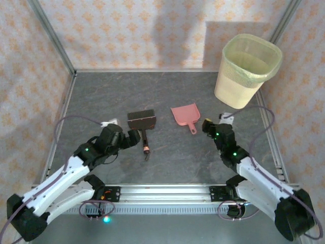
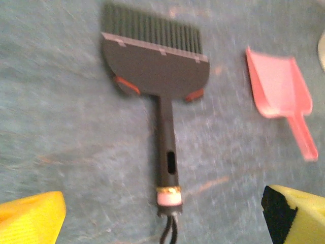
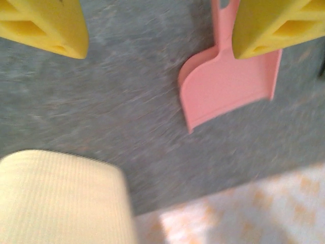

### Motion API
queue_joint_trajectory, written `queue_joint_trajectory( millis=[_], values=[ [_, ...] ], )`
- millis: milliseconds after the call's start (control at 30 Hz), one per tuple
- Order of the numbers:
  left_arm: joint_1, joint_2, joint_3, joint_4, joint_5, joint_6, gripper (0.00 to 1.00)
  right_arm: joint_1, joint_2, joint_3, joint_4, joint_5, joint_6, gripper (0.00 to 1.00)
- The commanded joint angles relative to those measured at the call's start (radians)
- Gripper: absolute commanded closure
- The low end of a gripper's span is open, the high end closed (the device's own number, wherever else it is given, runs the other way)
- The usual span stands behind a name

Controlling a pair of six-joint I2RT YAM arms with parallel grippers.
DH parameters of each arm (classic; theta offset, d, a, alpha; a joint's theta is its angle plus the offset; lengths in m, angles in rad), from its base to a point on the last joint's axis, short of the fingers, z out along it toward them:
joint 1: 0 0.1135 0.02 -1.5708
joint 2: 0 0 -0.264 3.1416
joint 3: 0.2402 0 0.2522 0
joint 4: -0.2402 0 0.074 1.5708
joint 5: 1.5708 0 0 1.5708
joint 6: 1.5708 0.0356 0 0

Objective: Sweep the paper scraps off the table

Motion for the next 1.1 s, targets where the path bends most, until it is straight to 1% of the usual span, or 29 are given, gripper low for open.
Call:
queue_joint_trajectory(
  millis=[0, 67, 133, 167, 200, 267, 333, 433, 500, 567, 667, 700, 767, 833, 867, 900, 933, 967, 1033, 1067],
  values=[
    [-0.009, -0.079, 0.023, -0.126, -0.29, -0.102, 0.0, -0.079, -0.108, -0.051, -0.008, 0.07, 0.126, 0.25],
    [-0.009, -0.116, 0.022, -0.14, -0.346, -0.139, 0.0, -0.123, -0.165, -0.069, -0.03, 0.062, 0.164, 0.24],
    [-0.009, -0.13, 0.032, -0.137, -0.376, -0.156, 0.0, -0.153, -0.206, -0.081, -0.042, 0.061, 0.189, 0.23],
    [-0.009, -0.129, 0.04, -0.132, -0.382, -0.155, 0.0, -0.16, -0.214, -0.082, -0.044, 0.06, 0.192, 0.02],
    [-0.009, -0.123, 0.055, -0.125, -0.389, -0.151, 0.0, -0.164, -0.216, -0.076, -0.048, 0.057, 0.188, 0.01],
    [-0.01, -0.101, 0.095, -0.112, -0.402, -0.132, 0.0, -0.164, -0.201, -0.052, -0.051, 0.041, 0.174, 0.01],
    [-0.009, -0.061, 0.154, -0.083, -0.437, -0.091, 0.0, -0.164, -0.164, -0.006, -0.057, 0.038, 0.174, 0.01],
    [-0.008, 0.002, 0.265, -0.042, -0.54, 0.002, 0.0, -0.164, -0.095, 0.07, -0.054, 0.041, 0.132, 0.01],
    [-0.006, 0.025, 0.306, 0.023, -0.615, 0.067, 0.0, -0.166, -0.043, 0.113, -0.028, 0.069, 0.101, 0.01],
    [0.003, 0.036, 0.314, 0.105, -0.697, 0.11, 0.0, -0.182, 0.016, 0.141, 0.026, 0.071, 0.077, 0.01],
    [0.032, 0.071, 0.306, 0.259, -0.786, 0.196, 0.0, -0.232, 0.114, 0.179, 0.081, 0.077, 0.063, 0.01],
    [0.051, 0.093, 0.315, 0.291, -0.801, 0.233, 0.0, -0.252, 0.145, 0.19, 0.085, 0.077, 0.057, 0.01],
    [0.1, 0.158, 0.355, 0.309, -0.802, 0.305, 0.0, -0.271, 0.191, 0.191, 0.104, 0.081, -0.006, 0.01],
    [0.165, 0.231, 0.385, 0.325, -0.8, 0.375, 0.0, -0.274, 0.217, 0.146, 0.167, 0.107, -0.097, 0.01],
    [0.207, 0.257, 0.382, 0.336, -0.785, 0.379, 0.0, -0.277, 0.226, 0.114, 0.214, 0.111, -0.126, 0.01],
    [0.265, 0.282, 0.369, 0.349, -0.743, 0.372, 0.0, -0.284, 0.237, 0.076, 0.279, 0.104, -0.142, 0.01],
    [0.331, 0.305, 0.348, 0.365, -0.69, 0.352, 0.0, -0.297, 0.254, 0.045, 0.347, 0.069, -0.161, 0.01],
    [0.389, 0.325, 0.323, 0.383, -0.639, 0.33, 0.0, -0.308, 0.275, 0.034, 0.379, 0.034, -0.183, 0.01],
    [0.515, 0.383, 0.28, 0.386, -0.543, 0.265, 0.0, -0.315, 0.335, 0.069, 0.336, 0.005, -0.24, 0.01],
    [0.557, 0.41, 0.266, 0.384, -0.509, 0.25, 0.0, -0.317, 0.365, 0.092, 0.305, -0.003, -0.243, 0.01]
  ],
)
